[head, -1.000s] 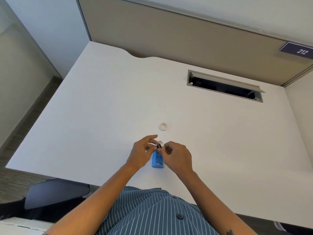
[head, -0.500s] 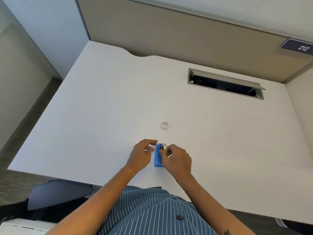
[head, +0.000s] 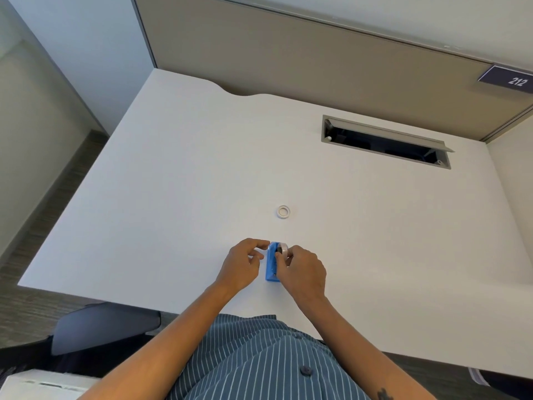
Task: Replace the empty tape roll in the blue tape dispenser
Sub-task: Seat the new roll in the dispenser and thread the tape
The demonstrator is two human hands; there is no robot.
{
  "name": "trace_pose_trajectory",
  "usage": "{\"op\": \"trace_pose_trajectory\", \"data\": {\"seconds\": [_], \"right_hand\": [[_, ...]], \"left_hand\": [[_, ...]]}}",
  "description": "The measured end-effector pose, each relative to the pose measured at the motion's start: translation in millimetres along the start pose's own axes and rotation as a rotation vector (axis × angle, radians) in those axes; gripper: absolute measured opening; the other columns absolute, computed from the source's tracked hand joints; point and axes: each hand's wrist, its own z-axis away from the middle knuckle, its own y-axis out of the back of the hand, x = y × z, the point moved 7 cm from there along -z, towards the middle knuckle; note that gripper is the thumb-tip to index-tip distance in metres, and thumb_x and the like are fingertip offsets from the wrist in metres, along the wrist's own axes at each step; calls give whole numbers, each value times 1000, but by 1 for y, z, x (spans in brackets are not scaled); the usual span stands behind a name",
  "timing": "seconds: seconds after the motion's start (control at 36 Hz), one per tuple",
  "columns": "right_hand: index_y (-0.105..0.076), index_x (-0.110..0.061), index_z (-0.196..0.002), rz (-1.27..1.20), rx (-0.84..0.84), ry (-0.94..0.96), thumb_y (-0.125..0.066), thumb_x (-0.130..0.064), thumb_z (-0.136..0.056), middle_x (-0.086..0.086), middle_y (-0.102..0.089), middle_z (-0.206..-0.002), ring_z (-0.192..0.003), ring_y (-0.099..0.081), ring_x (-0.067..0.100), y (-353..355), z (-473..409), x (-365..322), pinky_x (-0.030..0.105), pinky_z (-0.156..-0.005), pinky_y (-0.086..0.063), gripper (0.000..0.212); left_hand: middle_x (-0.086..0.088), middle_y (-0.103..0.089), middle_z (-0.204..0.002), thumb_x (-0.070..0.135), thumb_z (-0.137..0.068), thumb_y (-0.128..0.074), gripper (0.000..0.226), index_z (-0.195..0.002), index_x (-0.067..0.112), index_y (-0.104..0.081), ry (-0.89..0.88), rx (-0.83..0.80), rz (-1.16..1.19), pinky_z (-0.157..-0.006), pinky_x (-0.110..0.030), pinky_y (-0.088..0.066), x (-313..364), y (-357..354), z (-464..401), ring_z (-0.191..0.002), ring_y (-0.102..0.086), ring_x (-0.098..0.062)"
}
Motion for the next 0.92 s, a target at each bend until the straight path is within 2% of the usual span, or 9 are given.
{"op": "trace_pose_trajectory", "data": {"seconds": [0.31, 0.44, 0.64, 0.78, 0.86, 0.92], "right_hand": [[-59, -21, -85, -7, 6, -36, -60, -45, -100, -6, -67, -77, -64, -59, 16, -4, -2, 1, 28, -52, -35, 29], [-57, -23, -89, -21, 5, -40, -63, -47, -99, -8, -64, -80, -68, -59, 16, -7, -3, 4, 29, -57, -38, 26], [-57, -24, -94, -22, -10, -29, -65, -46, -97, -10, -64, -83, -71, -60, 16, -11, -2, 6, 29, -60, -40, 24], [-59, -24, -100, -32, -25, -27, -70, -49, -94, -9, -67, -90, -75, -63, 16, -13, -2, 9, 28, -61, -42, 27], [-59, -25, -104, -62, -42, -25, -73, -46, -91, -10, -68, -94, -79, -64, 16, -14, -1, 11, 27, -64, -44, 28], [-60, -25, -107, -88, -58, -23, -76, -41, -91, -10, -69, -97, -81, -64, 16, -15, 0, 13, 27, -66, -44, 29]], "left_hand": [[10, -70, -124, -3, -98, -56, 42, -126, 27, -67, 17, -6, 0, -83, -11, -53, -3, -1, 4, -98, -70, -3], [11, -70, -124, -3, -98, -58, 43, -126, 28, -67, 12, -2, -14, -80, -8, -52, -3, 0, 6, -97, -69, 1], [7, -70, -126, -3, -97, -59, 41, -128, 24, -67, 16, -2, -19, -81, -6, -51, -3, 0, 5, -99, -71, -8], [7, -70, -127, -1, -98, -61, 41, -127, 26, -67, 14, -1, -21, -77, 0, -49, -4, 0, 5, -96, -69, -3], [7, -70, -127, -1, -98, -62, 41, -128, 27, -66, 3, 9, -12, -80, 2, -48, -2, 0, 5, -98, -66, 0], [8, -68, -128, -1, -98, -61, 44, -129, 30, -64, -32, 15, -15, -85, -3, -50, 2, 1, 5, -101, -65, 0]]}}
